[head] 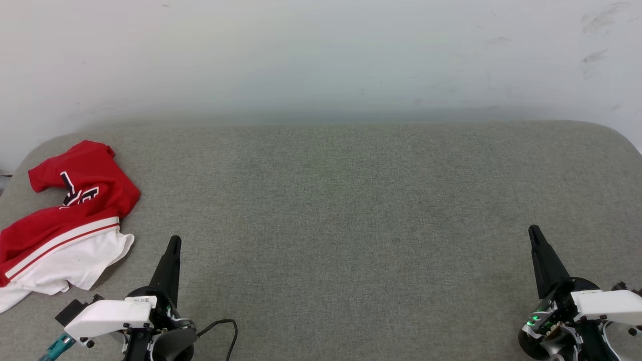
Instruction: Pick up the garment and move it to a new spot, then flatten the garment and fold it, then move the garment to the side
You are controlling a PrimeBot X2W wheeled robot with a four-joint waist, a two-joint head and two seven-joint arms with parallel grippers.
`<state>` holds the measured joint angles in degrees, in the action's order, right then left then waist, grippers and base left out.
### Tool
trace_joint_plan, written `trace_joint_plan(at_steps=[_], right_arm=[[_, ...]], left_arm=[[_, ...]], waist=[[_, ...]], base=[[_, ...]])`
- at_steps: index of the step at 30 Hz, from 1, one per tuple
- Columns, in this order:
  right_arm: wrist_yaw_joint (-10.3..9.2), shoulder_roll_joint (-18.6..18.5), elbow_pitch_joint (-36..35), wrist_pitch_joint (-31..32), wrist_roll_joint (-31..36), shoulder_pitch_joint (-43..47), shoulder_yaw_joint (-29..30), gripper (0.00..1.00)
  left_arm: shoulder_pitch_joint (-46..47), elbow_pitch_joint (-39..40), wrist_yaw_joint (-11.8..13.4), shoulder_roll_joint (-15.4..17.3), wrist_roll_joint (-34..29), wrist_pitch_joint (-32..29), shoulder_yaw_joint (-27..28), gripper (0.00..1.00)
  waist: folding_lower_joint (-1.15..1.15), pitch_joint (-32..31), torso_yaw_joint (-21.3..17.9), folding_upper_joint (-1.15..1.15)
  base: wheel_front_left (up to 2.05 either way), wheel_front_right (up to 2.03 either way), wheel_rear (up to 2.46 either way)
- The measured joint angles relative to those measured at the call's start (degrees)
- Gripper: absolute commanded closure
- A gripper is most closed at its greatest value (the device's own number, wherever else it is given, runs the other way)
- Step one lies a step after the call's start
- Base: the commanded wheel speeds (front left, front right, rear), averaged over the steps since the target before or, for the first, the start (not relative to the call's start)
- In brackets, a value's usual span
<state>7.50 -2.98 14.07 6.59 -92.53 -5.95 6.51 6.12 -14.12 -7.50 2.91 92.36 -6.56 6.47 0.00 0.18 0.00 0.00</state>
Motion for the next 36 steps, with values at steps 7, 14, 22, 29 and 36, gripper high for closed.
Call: trace_joint_plan(at_steps=[7,14,22,29,36], right_arm=[[0.00,0.0,0.0,0.0,0.0,0.0,0.0,1.00],[0.00,0.0,0.0,0.0,0.0,0.0,0.0,1.00],[0.00,0.0,0.0,0.0,0.0,0.0,0.0,1.00],[0.00,0.0,0.0,0.0,0.0,0.0,0.0,1.00],[-0.01,0.0,2.1,-1.0,0.5,2.5,-0.4,0.00]], left_arm=[[0.0,0.0,0.0,0.0,0.0,0.0,0.0,1.00],[0.0,0.0,0.0,0.0,0.0,0.0,0.0,1.00],[0.0,0.0,0.0,0.0,0.0,0.0,0.0,1.00],[0.0,0.0,0.0,0.0,0.0,0.0,0.0,1.00],[-2.2,-1.7,0.0,-0.2,-0.4,1.0,-0.5,0.00]], waist=[[0.00,0.0,0.0,0.00],[0.00,0.0,0.0,0.00],[0.00,0.0,0.0,0.00],[0.00,0.0,0.0,0.00],[0.00,0.0,0.0,0.00]], base=[[0.00,0.00,0.00],[0.00,0.00,0.00],[0.00,0.00,0.00],[0.00,0.00,0.00],[0.00,0.00,0.00]])
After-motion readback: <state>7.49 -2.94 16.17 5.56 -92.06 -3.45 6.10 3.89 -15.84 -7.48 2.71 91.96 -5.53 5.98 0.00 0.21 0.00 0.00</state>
